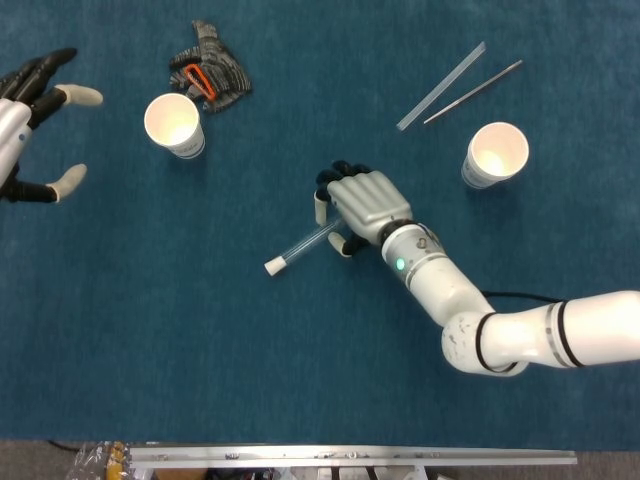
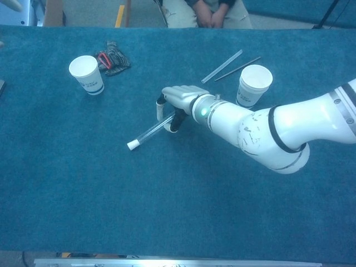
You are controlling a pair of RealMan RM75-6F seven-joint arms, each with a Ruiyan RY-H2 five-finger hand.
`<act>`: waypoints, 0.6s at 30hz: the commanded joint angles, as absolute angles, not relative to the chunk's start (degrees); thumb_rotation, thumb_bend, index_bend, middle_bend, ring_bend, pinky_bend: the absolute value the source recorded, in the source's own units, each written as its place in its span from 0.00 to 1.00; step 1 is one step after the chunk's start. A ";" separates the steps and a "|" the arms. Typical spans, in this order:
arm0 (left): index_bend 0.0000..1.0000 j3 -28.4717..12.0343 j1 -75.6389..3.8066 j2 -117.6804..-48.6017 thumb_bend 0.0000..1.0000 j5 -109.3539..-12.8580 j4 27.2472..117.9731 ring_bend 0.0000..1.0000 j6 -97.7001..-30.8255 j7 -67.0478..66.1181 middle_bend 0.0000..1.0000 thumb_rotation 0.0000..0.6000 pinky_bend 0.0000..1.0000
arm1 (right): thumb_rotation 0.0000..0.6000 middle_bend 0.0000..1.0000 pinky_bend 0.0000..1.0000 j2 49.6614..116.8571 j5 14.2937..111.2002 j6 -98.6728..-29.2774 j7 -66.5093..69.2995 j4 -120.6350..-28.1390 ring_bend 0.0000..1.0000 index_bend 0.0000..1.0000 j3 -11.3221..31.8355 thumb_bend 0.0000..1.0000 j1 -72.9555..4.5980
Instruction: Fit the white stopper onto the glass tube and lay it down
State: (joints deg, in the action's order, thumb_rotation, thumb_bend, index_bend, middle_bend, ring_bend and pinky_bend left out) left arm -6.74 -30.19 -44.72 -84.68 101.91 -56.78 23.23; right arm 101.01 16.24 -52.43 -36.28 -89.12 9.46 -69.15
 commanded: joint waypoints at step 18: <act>0.22 -6.87 -28.65 -46.04 0.33 -83.26 98.82 0.00 -60.42 17.44 0.01 1.00 0.00 | 1.00 0.12 0.10 87.18 25.13 -60.51 -34.94 -101.32 0.00 0.29 10.66 0.35 -63.67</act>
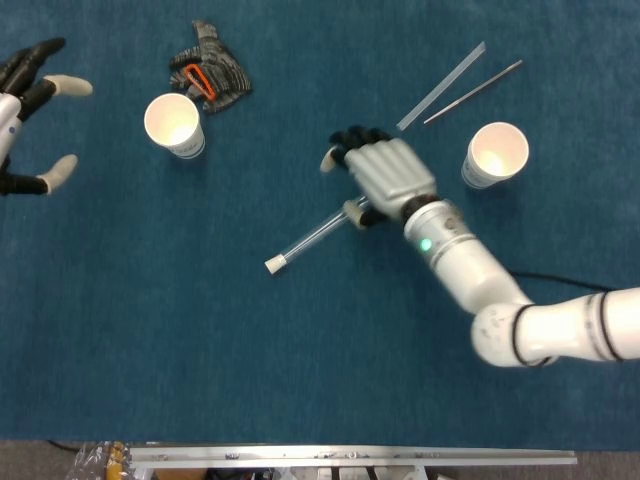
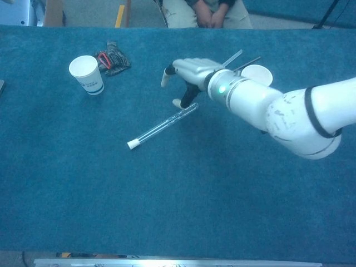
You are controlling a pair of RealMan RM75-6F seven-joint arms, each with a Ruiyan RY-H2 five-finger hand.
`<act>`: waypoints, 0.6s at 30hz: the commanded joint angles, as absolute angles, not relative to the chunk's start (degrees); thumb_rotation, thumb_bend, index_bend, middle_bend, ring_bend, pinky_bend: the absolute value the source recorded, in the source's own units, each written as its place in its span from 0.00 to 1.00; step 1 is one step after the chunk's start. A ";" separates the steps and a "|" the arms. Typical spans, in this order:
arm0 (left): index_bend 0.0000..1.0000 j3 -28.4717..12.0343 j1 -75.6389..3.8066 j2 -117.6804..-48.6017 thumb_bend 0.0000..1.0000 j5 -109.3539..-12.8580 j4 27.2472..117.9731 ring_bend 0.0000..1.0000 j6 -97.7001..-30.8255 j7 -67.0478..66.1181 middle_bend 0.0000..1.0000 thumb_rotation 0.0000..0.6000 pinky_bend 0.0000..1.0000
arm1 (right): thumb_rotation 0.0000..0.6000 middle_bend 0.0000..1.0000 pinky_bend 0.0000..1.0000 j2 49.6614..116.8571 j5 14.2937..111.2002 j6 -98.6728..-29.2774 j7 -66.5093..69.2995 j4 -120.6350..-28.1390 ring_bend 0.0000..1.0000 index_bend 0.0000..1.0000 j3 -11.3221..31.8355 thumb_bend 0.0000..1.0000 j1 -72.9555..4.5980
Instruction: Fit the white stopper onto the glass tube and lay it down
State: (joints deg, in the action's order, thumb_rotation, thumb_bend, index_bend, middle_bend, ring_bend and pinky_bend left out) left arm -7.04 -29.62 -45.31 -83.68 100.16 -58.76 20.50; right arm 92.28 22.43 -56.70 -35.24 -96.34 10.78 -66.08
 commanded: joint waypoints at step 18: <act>0.22 -4.75 -21.34 -50.57 0.33 -81.59 92.62 0.00 -70.17 6.79 0.02 1.00 0.00 | 1.00 0.12 0.10 61.22 48.15 -82.09 -24.70 -121.33 0.00 0.28 1.17 0.35 -40.02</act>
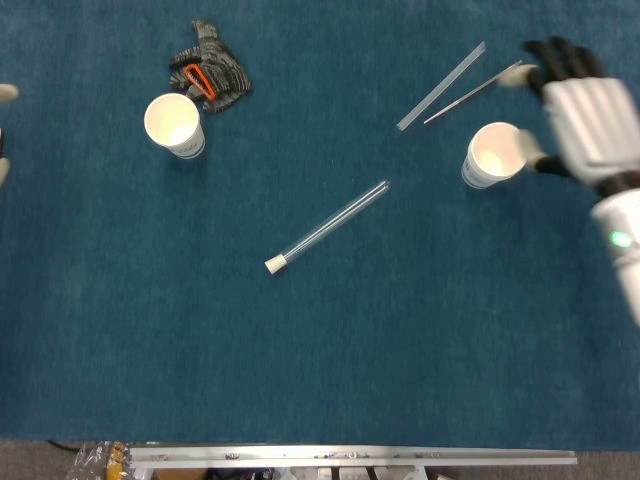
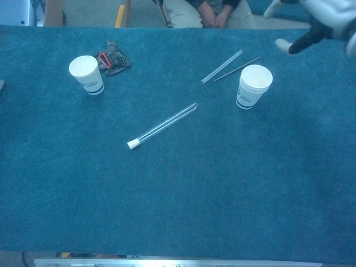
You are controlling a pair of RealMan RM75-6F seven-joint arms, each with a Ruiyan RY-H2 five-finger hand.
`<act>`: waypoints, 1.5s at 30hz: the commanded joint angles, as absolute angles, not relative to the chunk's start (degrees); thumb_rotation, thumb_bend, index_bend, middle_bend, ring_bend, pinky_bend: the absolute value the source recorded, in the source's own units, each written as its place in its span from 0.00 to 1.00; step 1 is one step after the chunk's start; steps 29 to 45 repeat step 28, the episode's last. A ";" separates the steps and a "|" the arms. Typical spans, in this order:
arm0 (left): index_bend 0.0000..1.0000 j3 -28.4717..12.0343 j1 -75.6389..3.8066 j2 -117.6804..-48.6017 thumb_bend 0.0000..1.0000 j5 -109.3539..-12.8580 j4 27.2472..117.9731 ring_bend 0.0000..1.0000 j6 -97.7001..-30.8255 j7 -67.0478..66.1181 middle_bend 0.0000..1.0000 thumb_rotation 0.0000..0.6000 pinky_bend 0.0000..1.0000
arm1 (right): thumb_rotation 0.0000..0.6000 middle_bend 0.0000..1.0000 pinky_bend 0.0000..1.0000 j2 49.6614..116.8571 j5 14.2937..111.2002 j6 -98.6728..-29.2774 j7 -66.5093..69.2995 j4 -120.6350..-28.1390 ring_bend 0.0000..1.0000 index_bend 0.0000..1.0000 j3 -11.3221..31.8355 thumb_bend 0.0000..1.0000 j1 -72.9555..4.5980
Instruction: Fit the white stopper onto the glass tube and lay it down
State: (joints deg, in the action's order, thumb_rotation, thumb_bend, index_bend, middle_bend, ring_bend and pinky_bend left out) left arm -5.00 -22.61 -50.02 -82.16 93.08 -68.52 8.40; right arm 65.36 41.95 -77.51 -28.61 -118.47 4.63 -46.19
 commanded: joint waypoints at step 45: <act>0.23 -4.69 -14.22 -53.75 0.33 -81.31 95.36 0.00 -80.06 -2.06 0.02 1.00 0.00 | 1.00 0.12 0.10 51.86 71.54 -96.52 -18.63 -123.82 0.00 0.29 -5.67 0.36 -13.80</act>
